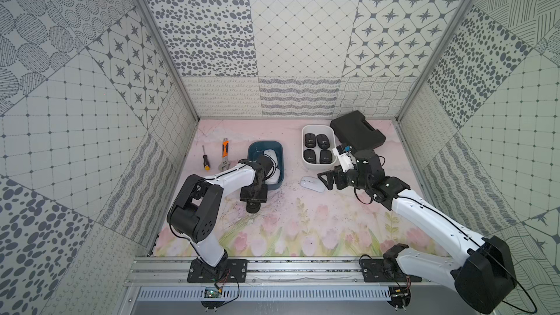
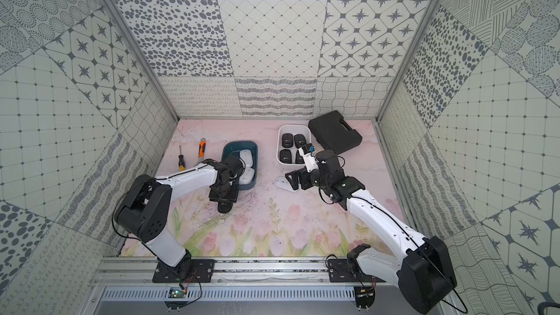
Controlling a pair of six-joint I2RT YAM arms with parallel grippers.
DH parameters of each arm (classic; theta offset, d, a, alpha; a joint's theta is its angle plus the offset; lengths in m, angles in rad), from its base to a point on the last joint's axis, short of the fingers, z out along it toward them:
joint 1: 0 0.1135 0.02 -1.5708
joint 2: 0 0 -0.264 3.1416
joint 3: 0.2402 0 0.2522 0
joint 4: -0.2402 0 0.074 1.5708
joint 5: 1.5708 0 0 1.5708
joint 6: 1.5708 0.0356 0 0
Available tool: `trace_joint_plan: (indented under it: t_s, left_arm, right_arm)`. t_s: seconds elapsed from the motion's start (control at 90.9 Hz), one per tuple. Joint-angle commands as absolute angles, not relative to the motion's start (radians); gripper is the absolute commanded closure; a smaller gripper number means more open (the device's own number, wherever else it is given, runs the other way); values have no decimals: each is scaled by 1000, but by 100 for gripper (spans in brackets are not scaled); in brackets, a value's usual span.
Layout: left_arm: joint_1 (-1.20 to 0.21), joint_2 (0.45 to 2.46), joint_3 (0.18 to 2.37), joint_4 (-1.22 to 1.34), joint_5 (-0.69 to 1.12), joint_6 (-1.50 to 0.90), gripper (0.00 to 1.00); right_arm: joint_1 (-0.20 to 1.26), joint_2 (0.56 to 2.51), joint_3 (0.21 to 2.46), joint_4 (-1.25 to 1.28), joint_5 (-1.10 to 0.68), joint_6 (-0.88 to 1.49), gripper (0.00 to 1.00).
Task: Place the mice by color into the storage box
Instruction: Move the mouse to the center of the board.
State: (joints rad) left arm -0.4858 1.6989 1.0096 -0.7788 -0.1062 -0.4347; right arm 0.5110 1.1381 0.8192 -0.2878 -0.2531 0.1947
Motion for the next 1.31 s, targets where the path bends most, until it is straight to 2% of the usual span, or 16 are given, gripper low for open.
trace_joint_plan:
  t_s: [0.0, 0.22, 0.495, 0.682, 0.914, 1.255, 1.299]
  left_arm:
    - [-517, 1734, 1008, -724, -66, -443, 43]
    - [-644, 1724, 996, -711, -39, -557, 44]
    - [-829, 1861, 1138, -706, 16, -752, 44]
    - [-859, 1933, 1270, -650, 116, -900, 43]
    - [-870, 1963, 1303, -492, 225, -1074, 43]
    - [-889, 1896, 1289, -545, 191, -1075, 20]
    - [-889, 1881, 1292, -554, 187, -1071, 12]
  right_arm:
    - [515, 1108, 813, -265, -248, 193, 1]
    - [515, 1083, 801, -286, -234, 183, 1]
    - [514, 1053, 790, -315, -222, 173, 1]
    - [511, 1029, 791, -358, -207, 158, 1]
    - [488, 1002, 787, -383, -189, 180, 1]
    - [476, 999, 779, -386, -224, 182, 1]
    - [475, 997, 778, -385, -226, 187, 1]
